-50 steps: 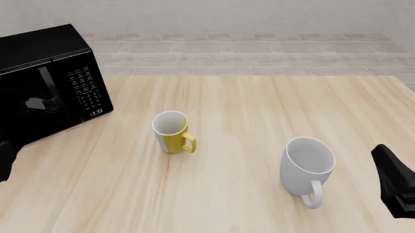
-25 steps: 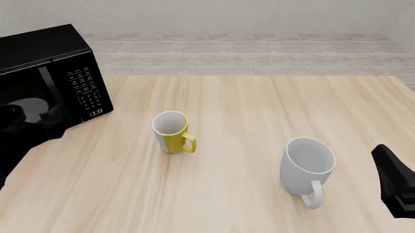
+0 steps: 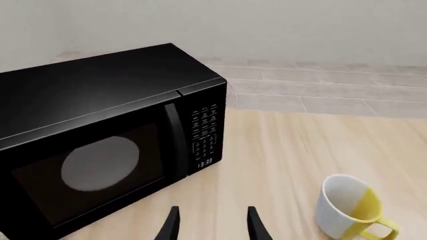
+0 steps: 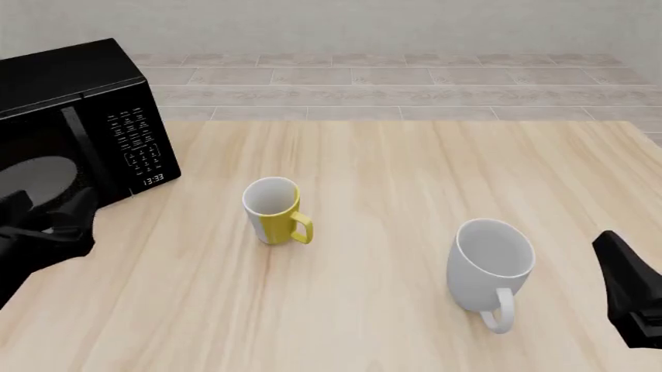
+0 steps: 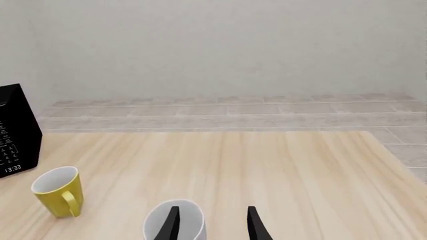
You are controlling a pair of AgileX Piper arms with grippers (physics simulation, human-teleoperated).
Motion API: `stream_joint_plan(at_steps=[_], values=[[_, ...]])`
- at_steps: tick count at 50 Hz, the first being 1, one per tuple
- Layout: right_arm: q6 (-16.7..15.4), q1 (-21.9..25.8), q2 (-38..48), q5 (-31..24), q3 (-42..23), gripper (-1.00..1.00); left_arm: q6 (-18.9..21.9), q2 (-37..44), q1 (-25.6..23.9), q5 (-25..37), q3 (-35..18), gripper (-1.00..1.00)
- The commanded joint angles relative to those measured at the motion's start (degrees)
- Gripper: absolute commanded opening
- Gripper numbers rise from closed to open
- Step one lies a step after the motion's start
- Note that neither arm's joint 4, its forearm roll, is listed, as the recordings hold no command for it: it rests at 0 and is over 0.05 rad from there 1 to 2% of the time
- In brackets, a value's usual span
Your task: Close the microwave.
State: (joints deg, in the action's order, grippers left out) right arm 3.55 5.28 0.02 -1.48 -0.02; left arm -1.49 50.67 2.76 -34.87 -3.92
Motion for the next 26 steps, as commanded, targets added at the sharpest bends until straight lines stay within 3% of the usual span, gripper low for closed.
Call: stream_joint_plan(at_steps=[1,15,20,23,26], values=[[0.0,-0.1,0.0,0.0,0.0,1.00,0.6,-14.8,-2.3,9.9,2.8,1.00],[0.0,-0.1,0.0,-0.2,0.0,1.00,2.7,-36.5,-3.6,28.3,2.8,1.00],[-0.3,-0.1,0.0,-0.6,0.0,1.00,2.6,-39.6,-4.0,30.5,3.2,1.00],[-0.5,0.0,0.0,-0.8,0.0,1.00,5.8,-49.8,-3.2,37.0,2.5,1.00],[-0.8,-0.1,0.0,-0.8,0.0,1.00,6.4,-50.5,-4.2,37.5,3.1,1.00]])
